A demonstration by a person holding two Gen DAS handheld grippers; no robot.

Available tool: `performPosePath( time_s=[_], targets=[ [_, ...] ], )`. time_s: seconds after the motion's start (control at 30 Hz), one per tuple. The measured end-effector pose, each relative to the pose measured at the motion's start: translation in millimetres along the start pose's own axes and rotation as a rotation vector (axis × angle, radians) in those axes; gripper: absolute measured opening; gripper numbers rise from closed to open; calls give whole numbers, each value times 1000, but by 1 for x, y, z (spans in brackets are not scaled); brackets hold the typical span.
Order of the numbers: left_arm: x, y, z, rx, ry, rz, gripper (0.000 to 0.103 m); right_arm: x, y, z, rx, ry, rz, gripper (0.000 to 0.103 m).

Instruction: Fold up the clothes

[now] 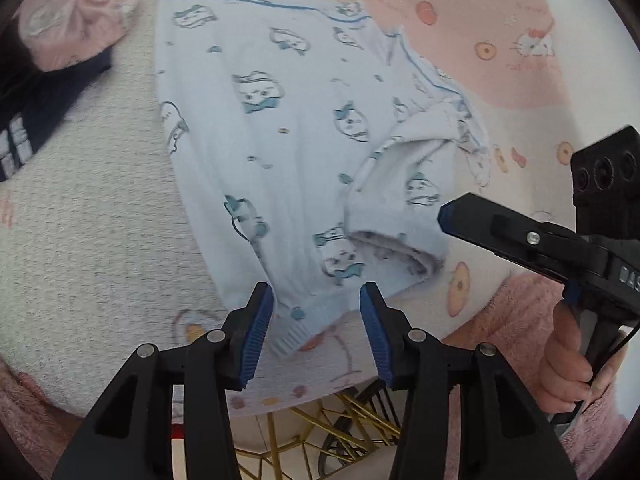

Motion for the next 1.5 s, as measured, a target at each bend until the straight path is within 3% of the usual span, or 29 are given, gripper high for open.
performPosePath(
  time_s=[0.07, 0.13, 0.23, 0.3, 0.4, 0.5, 0.7, 0.8, 0.93, 1.03, 1.13, 1.23, 1.27, 1.33, 1.5],
  targets=[
    [7, 3, -9, 18, 33, -17, 48, -5, -32, -1, 27, -2, -110, 26],
    [18, 9, -11, 45, 41, -15, 48, -14, -39, -23, -51, 10, -158, 26],
    [33, 18, -11, 65, 32, -5, 48, -31, -18, -62, -190, 12, -86, 28],
    [40, 25, -14, 83, 44, -3, 48, -41, 1, -73, -231, 7, 1, 28],
    [41, 40, -20, 68, 51, 42, 48, -43, 12, -81, -291, -36, 45, 28],
    [36, 50, -23, 104, 81, 82, 38, -41, 10, -85, -274, -24, 48, 28],
    [43, 46, -22, 50, 58, 59, 36, -25, -11, -91, -180, 95, -11, 28],
    [52, 34, -24, 45, 52, 26, 36, -32, -4, -107, -234, 141, 30, 28],
    [52, 39, -21, 39, 37, 81, 36, -32, -2, -111, -248, 140, 40, 28],
    [45, 52, -22, 40, 42, 134, 36, -25, -8, -103, -239, 112, -7, 28],
    [42, 57, -31, 11, 44, 129, 36, -19, -7, -87, -214, 64, -39, 28],
    [41, 55, -31, 17, 48, 120, 29, -28, 11, -91, -310, 20, 23, 26],
    [41, 53, -32, 22, 57, 115, 20, -29, 10, -93, -300, 38, 19, 26],
    [41, 48, -34, 32, 75, 104, 15, -31, 7, -100, -279, 82, 33, 26],
    [42, 37, -38, 59, 120, 77, 15, -33, 2, -108, -304, 89, 34, 26]
  ],
)
Point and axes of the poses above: each gripper's, at about its wrist camera, not at the fingertips, and y roughly the way its jaws point, z to its left, x to its top, the point moved 10 cm from there along y, roughly the way its jaws point, and after that the axes turned 9 degrees about -x, right-handed, at the moved point
